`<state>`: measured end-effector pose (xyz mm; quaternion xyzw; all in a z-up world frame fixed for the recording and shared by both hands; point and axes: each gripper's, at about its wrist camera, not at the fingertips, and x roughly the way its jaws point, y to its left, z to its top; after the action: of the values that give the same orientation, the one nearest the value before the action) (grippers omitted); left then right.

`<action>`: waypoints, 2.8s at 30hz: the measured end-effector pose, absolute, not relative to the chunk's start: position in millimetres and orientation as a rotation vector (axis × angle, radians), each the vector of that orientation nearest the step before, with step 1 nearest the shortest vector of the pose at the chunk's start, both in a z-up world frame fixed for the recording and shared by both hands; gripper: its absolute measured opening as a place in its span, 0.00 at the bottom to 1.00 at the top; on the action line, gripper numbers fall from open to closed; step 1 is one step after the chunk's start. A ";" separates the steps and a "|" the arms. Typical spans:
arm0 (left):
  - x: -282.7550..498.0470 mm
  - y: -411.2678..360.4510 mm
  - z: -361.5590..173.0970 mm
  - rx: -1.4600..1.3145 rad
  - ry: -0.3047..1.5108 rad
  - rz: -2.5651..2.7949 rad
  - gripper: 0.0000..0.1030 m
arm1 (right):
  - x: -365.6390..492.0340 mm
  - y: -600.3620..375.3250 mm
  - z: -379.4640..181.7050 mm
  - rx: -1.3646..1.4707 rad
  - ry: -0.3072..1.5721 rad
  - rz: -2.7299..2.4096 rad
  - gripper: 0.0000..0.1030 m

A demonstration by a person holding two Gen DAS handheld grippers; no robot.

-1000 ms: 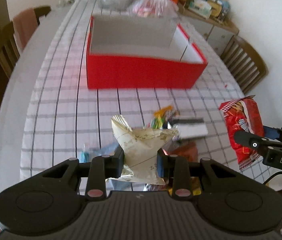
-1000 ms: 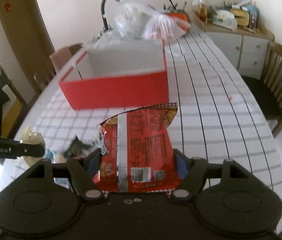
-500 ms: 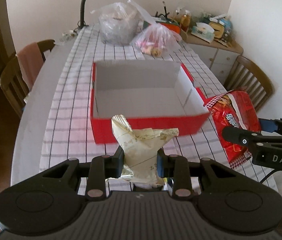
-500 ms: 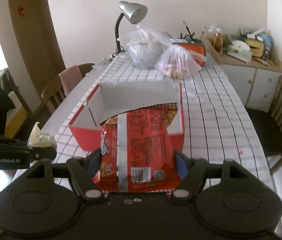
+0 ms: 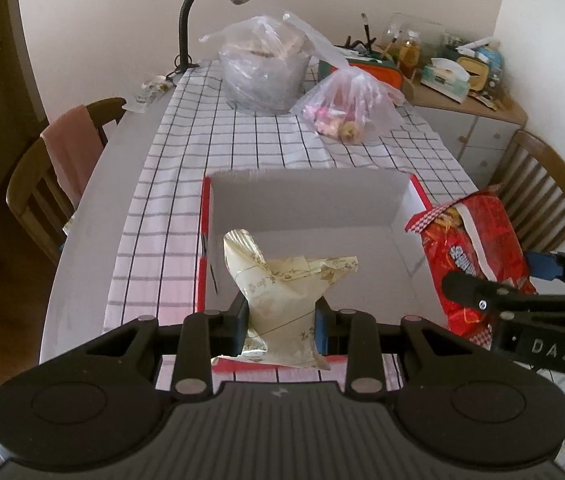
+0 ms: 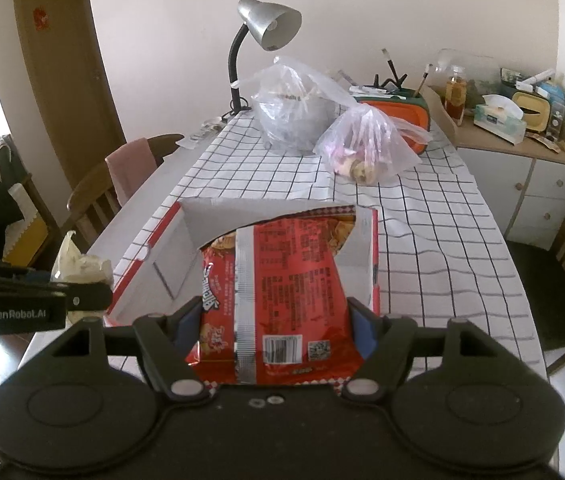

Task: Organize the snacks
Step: 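Lift and carry both held bags over the red box, then open both tools to drop the bags into the red box, then withdraw both tools from the box back to the snack pile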

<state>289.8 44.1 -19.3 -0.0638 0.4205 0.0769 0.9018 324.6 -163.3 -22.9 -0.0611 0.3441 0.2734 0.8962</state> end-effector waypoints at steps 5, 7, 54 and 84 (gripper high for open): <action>325.4 48.6 -25.7 -0.115 0.904 0.190 0.30 | 359.2 -154.5 -31.5 -0.134 0.743 0.565 0.71; 339.9 52.2 -32.0 -0.118 0.927 0.202 0.30 | 373.0 -150.7 -37.0 -0.133 0.765 0.566 0.71; 392.5 55.7 -107.5 -0.062 1.115 0.288 0.55 | 419.0 -95.2 -122.0 -0.272 0.971 0.679 0.82; 267.9 46.5 -7.9 -0.092 0.791 0.184 0.65 | 323.1 -136.5 -22.7 -0.139 0.748 0.638 0.97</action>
<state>267.9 46.5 -7.9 -0.0446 0.3844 0.0895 0.9177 323.1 -136.5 -22.7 -0.0665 0.3588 0.3062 0.8792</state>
